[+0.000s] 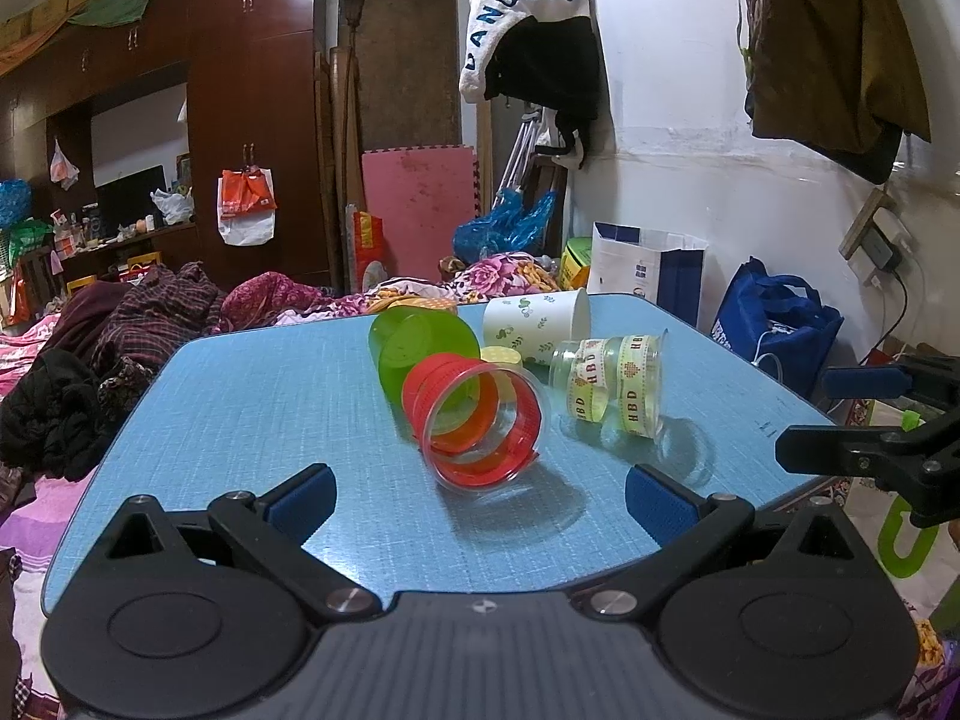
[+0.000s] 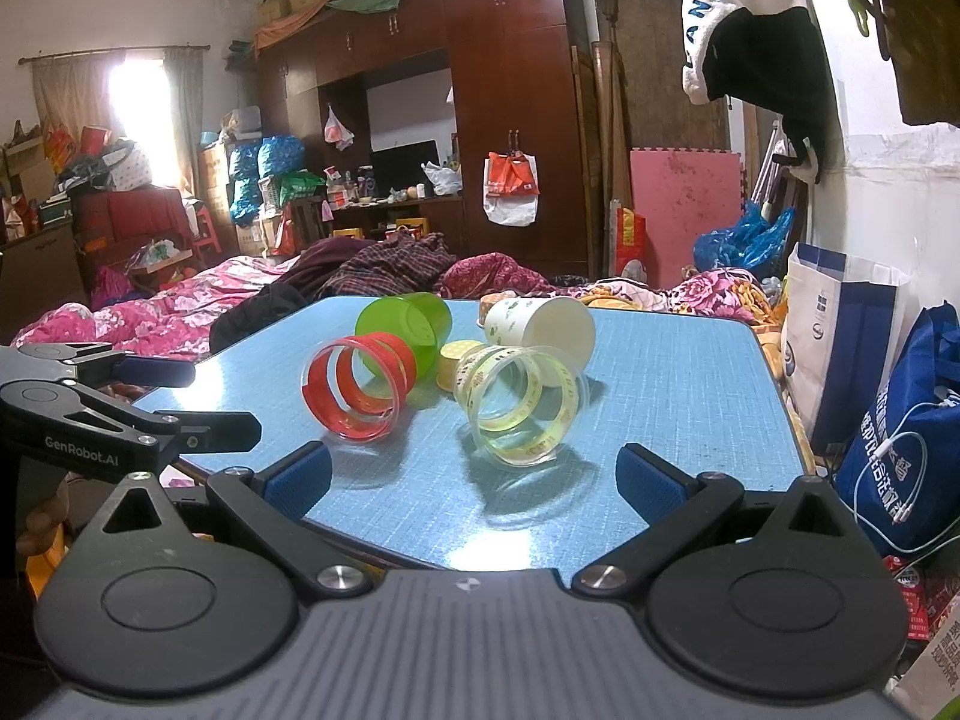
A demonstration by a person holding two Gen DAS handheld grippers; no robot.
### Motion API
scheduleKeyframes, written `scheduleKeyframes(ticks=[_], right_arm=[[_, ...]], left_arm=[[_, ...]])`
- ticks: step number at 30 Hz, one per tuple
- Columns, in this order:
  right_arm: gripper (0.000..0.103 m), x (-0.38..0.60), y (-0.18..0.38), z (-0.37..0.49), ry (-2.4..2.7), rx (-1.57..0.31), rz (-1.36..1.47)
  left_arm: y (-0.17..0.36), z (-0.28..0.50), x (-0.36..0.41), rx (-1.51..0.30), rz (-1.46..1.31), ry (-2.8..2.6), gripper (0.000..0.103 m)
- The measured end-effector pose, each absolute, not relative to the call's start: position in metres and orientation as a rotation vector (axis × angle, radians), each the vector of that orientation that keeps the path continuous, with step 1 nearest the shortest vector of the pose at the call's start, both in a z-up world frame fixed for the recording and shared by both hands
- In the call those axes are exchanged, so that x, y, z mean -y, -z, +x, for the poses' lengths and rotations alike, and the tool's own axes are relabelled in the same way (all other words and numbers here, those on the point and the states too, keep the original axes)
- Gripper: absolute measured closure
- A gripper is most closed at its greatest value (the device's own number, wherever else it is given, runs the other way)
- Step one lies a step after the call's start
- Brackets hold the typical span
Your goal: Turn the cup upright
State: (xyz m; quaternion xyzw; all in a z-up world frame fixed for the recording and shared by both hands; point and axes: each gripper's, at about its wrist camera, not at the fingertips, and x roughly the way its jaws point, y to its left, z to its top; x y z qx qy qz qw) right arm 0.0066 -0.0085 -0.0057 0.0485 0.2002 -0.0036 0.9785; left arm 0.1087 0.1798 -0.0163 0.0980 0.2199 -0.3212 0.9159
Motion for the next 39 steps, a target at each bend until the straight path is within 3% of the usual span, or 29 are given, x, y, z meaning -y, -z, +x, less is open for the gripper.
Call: scheduleKeyframes(ticks=[16,24,33,39], right_arm=[[0.001,0.006,0.008,0.008,0.0,-0.408,0.099],[0.001,0.008,0.005,0.021,-0.028,-0.411,0.148],[0.001,0.02,-0.022,0.076,0.007,-0.451,0.167],[0.001,0.04,-0.024,0.096,0.013,-0.495,0.203]], left_arm=[[0.015,0.116,-0.184,-0.46,0.16,0.735,0.0],[-0.014,0.182,-0.206,-0.429,0.184,0.802,0.0],[-0.035,0.31,-0.158,-0.775,0.187,0.826,0.001],[-0.031,0.341,-0.124,-0.855,0.289,0.953,0.008]])
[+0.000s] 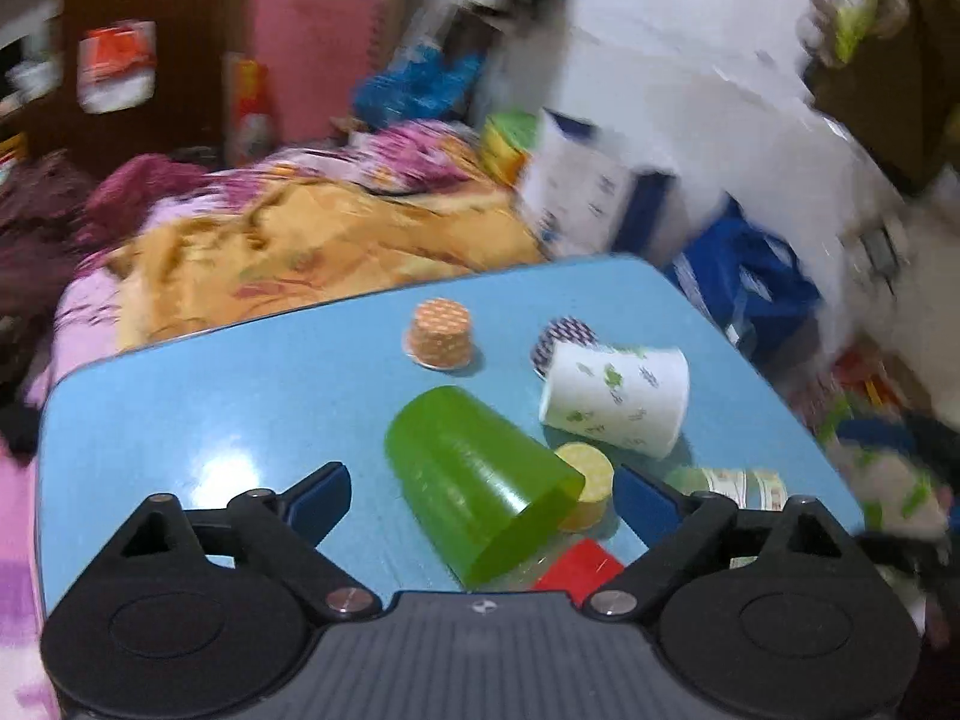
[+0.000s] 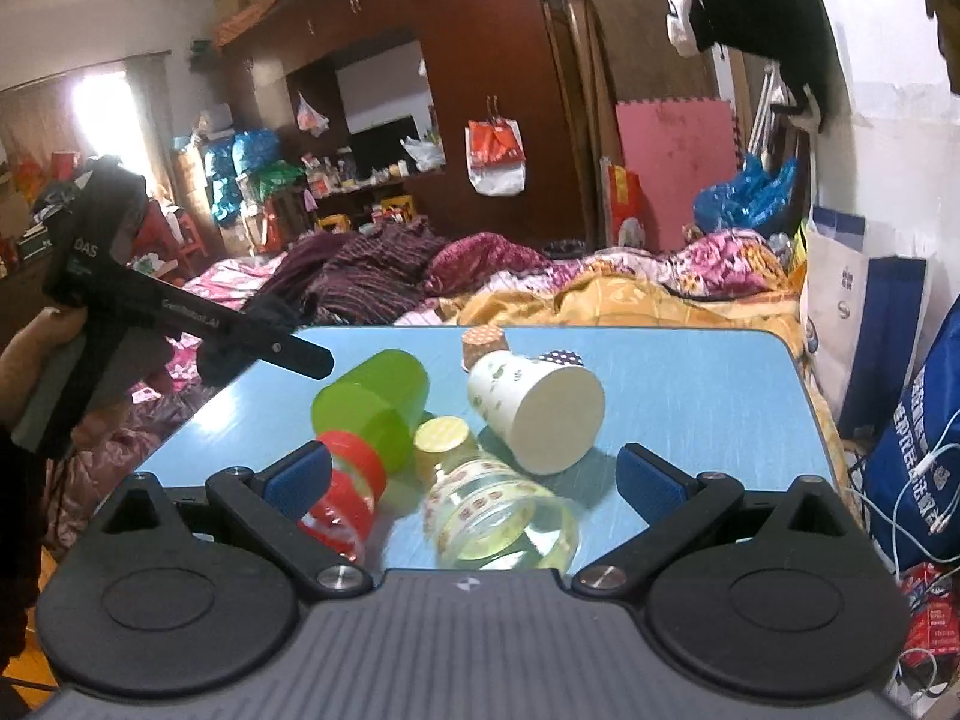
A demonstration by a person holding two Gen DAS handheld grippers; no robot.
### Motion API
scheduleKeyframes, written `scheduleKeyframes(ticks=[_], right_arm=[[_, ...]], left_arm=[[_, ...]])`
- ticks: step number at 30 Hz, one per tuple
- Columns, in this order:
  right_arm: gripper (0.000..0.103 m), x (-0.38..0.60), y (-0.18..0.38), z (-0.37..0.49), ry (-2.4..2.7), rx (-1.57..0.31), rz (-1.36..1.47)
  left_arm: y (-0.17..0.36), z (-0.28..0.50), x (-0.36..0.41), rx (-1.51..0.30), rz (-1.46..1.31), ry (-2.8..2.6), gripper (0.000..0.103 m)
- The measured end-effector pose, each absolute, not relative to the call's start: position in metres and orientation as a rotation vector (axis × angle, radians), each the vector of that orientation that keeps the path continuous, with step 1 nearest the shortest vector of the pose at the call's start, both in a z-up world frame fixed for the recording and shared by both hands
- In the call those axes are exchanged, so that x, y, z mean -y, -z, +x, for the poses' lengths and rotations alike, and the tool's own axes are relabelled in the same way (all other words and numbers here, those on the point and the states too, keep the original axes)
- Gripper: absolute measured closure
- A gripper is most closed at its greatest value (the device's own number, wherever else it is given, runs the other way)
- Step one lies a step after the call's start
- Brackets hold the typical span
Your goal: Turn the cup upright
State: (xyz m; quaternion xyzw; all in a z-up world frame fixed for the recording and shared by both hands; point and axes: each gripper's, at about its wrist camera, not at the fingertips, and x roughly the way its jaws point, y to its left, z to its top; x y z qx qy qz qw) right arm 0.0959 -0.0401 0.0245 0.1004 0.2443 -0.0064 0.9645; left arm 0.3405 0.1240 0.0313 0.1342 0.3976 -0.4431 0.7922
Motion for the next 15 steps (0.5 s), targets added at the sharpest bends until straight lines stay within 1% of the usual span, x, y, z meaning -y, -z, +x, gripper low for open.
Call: scheduleKeyframes(ticks=[4,9,13,15], right_arm=[[0.001,0.047,-0.024,0.104,0.024,-0.524,0.227],[0.001,0.053,-0.027,0.123,0.022,-0.568,0.262],[0.001,0.052,-0.035,0.146,0.001,-0.603,0.251],[0.001,0.052,-0.037,0.157,-0.008,-0.626,0.253]], left_arm=[[-0.043,0.359,-0.127,-0.796,0.415,1.064,0.009],[-0.066,0.378,-0.135,-0.648,0.569,1.331,0.009],[-0.07,0.378,-0.123,-0.508,0.844,1.472,0.009],[-0.066,0.379,-0.113,-0.51,0.978,1.544,0.011]])
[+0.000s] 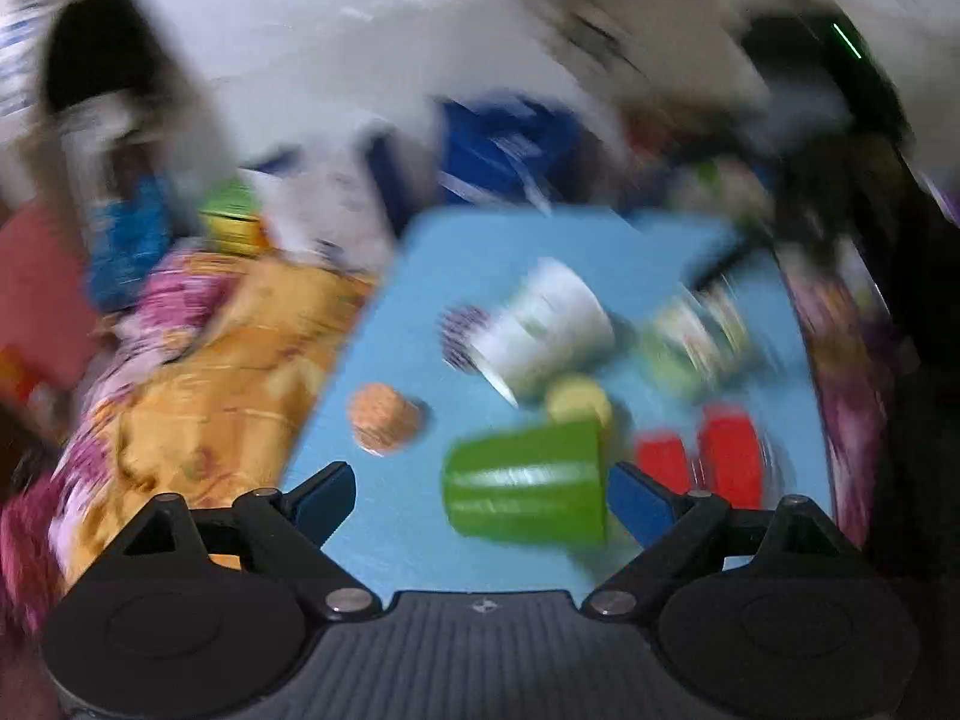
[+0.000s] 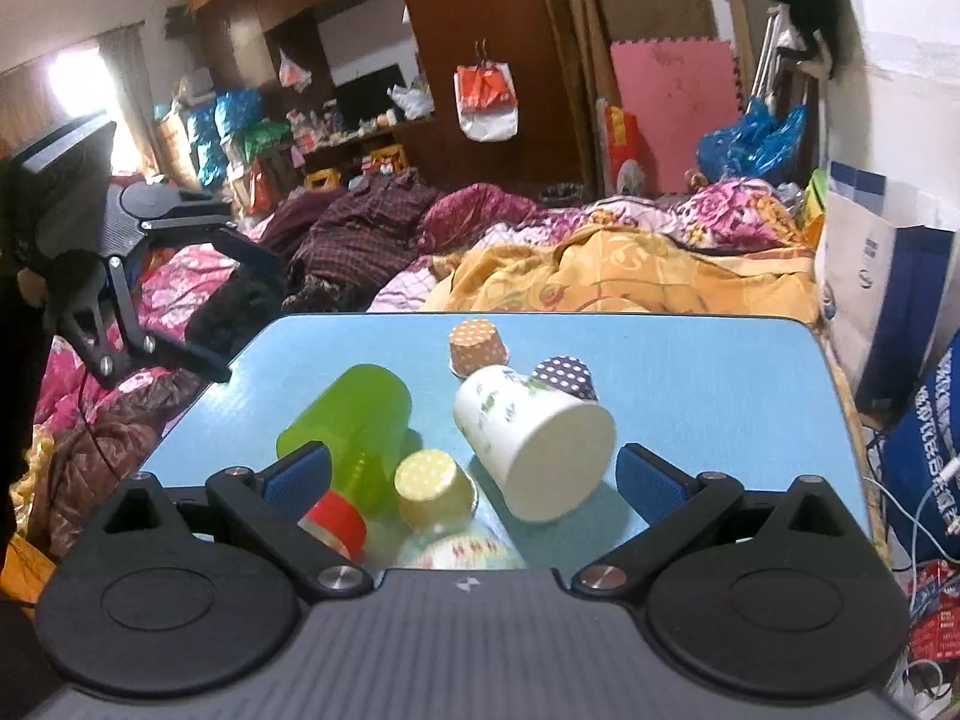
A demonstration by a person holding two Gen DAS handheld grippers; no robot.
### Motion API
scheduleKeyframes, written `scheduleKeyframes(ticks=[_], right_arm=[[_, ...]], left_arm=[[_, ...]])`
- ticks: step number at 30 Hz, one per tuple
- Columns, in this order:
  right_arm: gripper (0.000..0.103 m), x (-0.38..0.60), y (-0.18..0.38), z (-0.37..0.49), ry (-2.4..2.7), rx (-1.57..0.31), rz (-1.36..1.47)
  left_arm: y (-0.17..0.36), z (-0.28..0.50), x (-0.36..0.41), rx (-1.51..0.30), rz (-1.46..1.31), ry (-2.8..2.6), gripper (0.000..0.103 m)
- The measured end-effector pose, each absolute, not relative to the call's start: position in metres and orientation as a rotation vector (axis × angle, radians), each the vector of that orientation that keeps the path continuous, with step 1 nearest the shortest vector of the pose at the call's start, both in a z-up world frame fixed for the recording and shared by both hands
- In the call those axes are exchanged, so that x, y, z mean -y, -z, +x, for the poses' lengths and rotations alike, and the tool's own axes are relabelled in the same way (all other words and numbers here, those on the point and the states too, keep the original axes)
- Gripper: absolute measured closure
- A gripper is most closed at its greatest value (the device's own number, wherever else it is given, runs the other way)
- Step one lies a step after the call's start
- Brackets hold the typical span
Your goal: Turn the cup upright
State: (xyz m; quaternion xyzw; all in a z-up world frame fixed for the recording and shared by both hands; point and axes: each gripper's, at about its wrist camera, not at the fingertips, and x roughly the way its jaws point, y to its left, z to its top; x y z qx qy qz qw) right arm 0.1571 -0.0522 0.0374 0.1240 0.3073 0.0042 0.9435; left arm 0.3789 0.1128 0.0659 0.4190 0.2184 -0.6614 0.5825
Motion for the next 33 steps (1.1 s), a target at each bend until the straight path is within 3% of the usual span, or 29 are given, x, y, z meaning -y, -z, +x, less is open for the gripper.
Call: scheduleKeyframes(ticks=[11,25,33], right_arm=[[0.001,0.064,-0.041,0.191,-0.009,-0.705,0.297],[0.001,0.076,-0.028,0.188,-0.002,-0.747,0.362],[0.001,0.082,-0.03,0.168,-0.021,-0.697,0.375]], left_arm=[[-0.021,0.362,-0.079,-0.36,1.592,1.715,0.013],[0.021,0.336,-0.072,-0.004,1.643,1.718,0.013],[0.027,0.32,-0.071,0.028,1.662,1.665,0.028]])
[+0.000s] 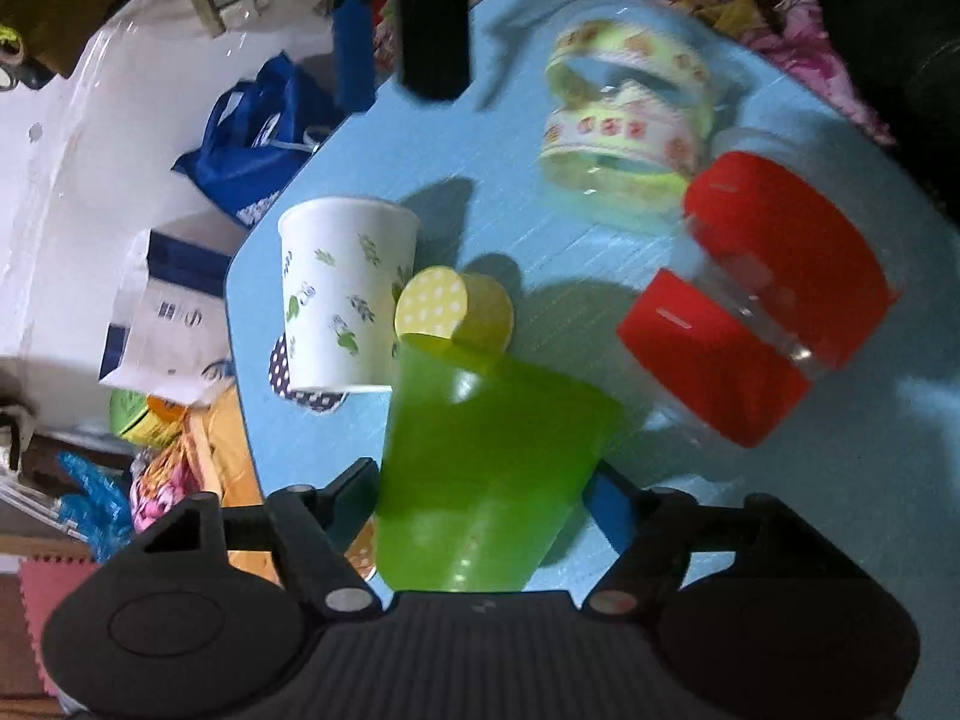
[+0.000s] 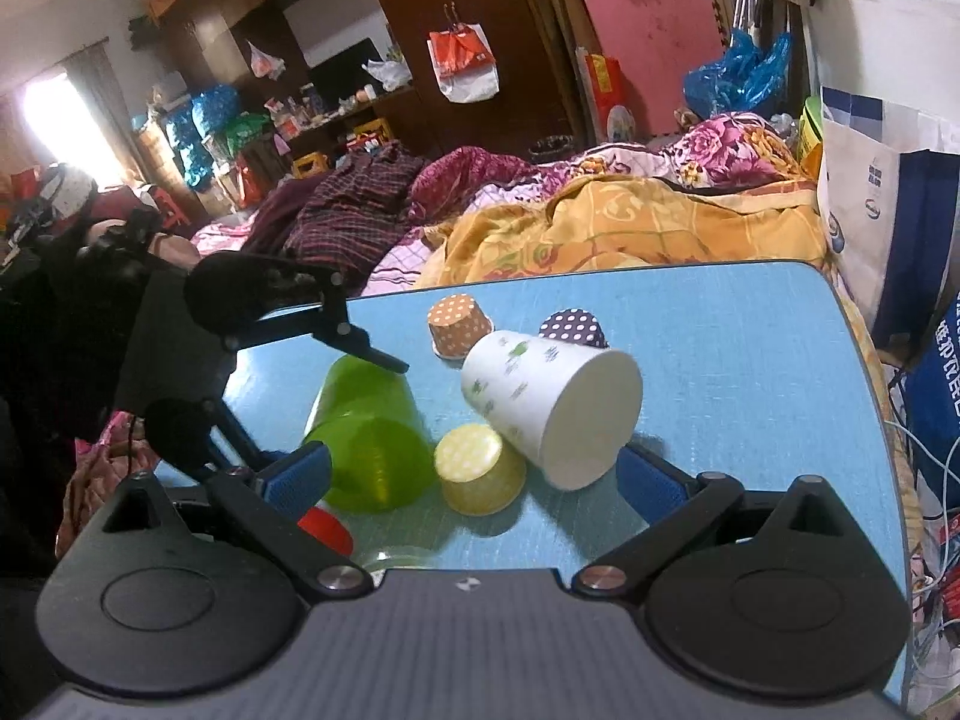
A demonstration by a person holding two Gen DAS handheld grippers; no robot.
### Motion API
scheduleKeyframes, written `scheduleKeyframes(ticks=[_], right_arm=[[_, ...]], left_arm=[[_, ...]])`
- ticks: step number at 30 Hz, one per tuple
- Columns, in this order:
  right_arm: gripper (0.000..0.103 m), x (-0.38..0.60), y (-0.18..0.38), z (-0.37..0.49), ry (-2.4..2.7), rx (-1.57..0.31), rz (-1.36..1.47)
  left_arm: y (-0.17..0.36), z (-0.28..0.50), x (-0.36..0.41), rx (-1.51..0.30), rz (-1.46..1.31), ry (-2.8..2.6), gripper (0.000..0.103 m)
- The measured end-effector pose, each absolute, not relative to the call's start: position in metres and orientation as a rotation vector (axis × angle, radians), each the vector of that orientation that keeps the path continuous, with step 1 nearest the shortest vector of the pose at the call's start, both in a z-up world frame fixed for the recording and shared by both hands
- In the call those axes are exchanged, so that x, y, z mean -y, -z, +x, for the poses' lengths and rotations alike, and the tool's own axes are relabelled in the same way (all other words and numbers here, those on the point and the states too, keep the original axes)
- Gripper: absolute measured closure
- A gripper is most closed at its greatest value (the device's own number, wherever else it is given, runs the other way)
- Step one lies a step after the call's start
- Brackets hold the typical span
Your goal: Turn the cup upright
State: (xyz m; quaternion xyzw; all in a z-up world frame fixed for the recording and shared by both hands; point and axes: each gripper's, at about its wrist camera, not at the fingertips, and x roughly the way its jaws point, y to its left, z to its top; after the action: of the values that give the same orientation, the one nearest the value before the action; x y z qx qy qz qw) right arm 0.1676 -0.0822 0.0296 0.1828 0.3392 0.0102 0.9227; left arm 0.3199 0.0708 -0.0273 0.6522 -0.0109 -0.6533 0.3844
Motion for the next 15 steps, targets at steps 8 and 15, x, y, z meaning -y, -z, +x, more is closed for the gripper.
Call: scheduleKeyframes(ticks=[8,15], right_arm=[[0.001,0.088,-0.023,0.159,-0.012,-0.693,0.398],[0.001,0.094,-0.019,0.149,-0.048,-0.654,0.418]], left_arm=[[0.026,0.32,-0.056,-0.107,1.629,1.618,0.032],[0.02,0.33,-0.063,-0.26,1.497,1.552,0.032]])
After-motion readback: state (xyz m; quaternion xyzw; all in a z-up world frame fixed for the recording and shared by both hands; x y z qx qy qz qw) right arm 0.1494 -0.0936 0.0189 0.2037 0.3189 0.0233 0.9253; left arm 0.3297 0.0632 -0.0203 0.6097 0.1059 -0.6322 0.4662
